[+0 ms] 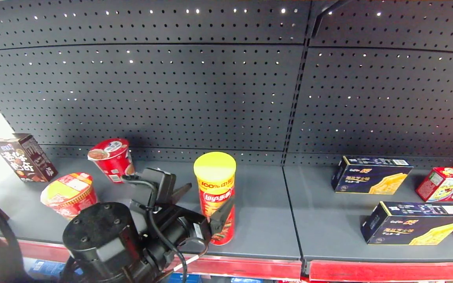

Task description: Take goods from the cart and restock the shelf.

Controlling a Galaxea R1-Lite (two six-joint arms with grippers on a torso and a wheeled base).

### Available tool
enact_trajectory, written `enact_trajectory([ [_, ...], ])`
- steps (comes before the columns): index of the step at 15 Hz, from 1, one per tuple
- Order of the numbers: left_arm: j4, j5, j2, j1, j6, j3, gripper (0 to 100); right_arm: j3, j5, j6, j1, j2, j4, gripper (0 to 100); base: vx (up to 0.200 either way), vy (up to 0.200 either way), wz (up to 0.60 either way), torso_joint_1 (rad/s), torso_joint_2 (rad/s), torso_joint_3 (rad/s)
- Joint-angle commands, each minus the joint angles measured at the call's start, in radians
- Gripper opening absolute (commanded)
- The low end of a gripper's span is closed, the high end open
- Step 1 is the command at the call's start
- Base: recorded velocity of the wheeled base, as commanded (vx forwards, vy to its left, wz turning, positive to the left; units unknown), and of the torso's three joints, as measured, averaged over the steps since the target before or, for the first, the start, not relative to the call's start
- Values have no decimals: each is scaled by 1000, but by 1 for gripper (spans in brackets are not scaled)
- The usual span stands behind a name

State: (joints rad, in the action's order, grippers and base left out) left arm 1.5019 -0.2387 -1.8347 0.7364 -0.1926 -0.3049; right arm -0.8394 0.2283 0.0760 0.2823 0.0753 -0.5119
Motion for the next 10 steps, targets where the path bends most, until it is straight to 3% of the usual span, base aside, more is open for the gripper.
enact_trajectory([
  [1, 0, 2, 89, 0, 2, 64, 100, -3, -1, 1, 0, 0, 0, 0, 0, 0, 0, 0, 0, 0],
  [6, -2, 4, 209, -2, 2, 142, 100, -3, -20, 1, 11, -32, -48, 0, 0, 0, 0, 0, 0, 0],
  [10, -2, 2, 321, -38, 1, 205, 100, 0, -23, 1, 14, -37, -57, 0, 0, 0, 0, 0, 0, 0],
])
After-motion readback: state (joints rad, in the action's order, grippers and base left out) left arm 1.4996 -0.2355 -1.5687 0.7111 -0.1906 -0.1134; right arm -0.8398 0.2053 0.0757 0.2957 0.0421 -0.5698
